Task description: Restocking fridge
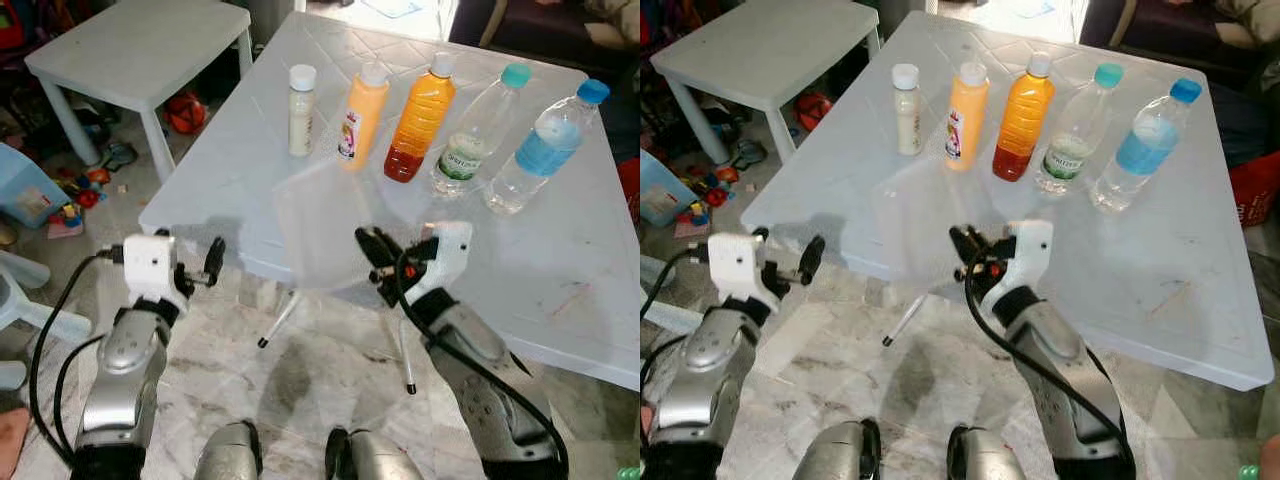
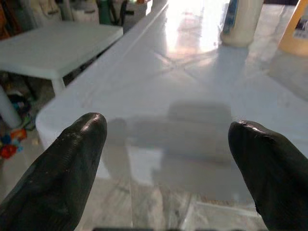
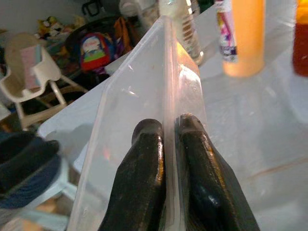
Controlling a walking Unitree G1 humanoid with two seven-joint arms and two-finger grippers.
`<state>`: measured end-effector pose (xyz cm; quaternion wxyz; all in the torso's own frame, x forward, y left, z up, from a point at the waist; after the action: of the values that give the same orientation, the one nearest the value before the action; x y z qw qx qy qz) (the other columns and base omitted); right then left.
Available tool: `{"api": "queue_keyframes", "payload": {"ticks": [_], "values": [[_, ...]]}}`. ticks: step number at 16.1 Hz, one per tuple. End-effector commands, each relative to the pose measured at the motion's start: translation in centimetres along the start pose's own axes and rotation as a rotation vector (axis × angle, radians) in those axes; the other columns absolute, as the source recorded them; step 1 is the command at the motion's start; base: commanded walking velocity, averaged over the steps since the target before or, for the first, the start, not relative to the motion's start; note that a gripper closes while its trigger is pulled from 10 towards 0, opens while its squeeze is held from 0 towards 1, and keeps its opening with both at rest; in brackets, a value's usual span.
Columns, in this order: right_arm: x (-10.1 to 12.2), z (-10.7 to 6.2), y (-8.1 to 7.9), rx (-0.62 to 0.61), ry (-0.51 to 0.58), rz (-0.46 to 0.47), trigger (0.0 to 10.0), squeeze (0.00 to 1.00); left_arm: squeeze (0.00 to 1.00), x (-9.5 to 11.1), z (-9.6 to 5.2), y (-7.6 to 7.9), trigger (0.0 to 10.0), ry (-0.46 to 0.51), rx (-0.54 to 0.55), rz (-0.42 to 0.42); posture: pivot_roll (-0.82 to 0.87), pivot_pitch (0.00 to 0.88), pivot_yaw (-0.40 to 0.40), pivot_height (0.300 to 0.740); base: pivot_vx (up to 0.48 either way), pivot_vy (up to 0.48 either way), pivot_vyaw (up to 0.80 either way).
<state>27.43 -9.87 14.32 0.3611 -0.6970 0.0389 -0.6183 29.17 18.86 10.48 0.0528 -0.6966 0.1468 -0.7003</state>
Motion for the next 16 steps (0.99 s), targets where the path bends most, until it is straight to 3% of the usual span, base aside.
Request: {"api": "queue_keyframes", "payload": {"ticks": [1,6,7,8,9,10,13,16], "values": [[0.1,-0.2,1.3,-0.074,0.007,-0.021,10.0,0.0,0.0,0.0,0.2,0.1,10.0,-0.009,-0.002,0.006,-0.02,0.083,-0.031,0.74,0.0,0.0,0.0],[0.4,-0.7,3.9,-0.243,0.085,0.045,10.0,0.0,0.0,-0.1,0.3,0.2,10.0,-0.013,-0.024,0.018,-0.03,0.096,-0.013,0.74,0.0,0.0,0.0],[0.4,-1.0,4.3,-0.262,0.105,0.077,8.6,0.0,0.0,-0.2,0.3,0.5,10.0,-0.014,-0.029,0.017,-0.03,0.094,-0.014,0.74,0.0,0.0,0.0],[0.4,-1.0,4.2,-0.258,0.095,0.04,8.4,0.0,0.0,-0.5,0.2,1.0,10.0,-0.023,-0.044,0.011,-0.04,0.09,-0.016,0.74,0.0,0.0,0.0],[0.4,-1.0,4.2,-0.262,0.092,0.033,8.4,0.0,0.0,-0.5,0.1,1.2,10.0,-0.023,-0.048,0.01,-0.04,0.088,-0.019,0.74,0.0,0.0,0.0],[0.4,-0.9,4.4,-0.27,0.098,0.047,10.0,0.0,0.0,-0.6,0.0,1.5,10.0,-0.025,-0.051,0.004,-0.04,0.085,-0.024,0.74,0.0,0.0,0.0],[0.5,-0.9,4.5,-0.277,0.114,0.043,10.0,0.0,0.0,-0.7,0.1,1.5,10.0,-0.029,-0.049,0.004,-0.04,0.081,-0.029,0.74,0.0,0.0,0.0],[1.1,-0.3,3.5,-0.211,0.125,-0.019,10.0,0.0,0.0,-0.4,0.3,1.1,10.0,-0.017,-0.031,0.011,-0.04,0.081,-0.033,0.74,0.0,0.0,0.27]]}}
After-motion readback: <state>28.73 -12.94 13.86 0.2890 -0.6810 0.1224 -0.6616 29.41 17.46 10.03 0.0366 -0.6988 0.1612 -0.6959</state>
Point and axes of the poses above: a point about 5 cm out from each wrist's last joint towards the gripper, its own z axis pointing out of the wrist towards the gripper, its own x axis along the axis of the wrist's last joint, y = z × x, the point moved 2 cm from there along z, pointing out of the wrist towards the gripper, and after that the axes turned 14 degrees about z, right-handed, at the moved point
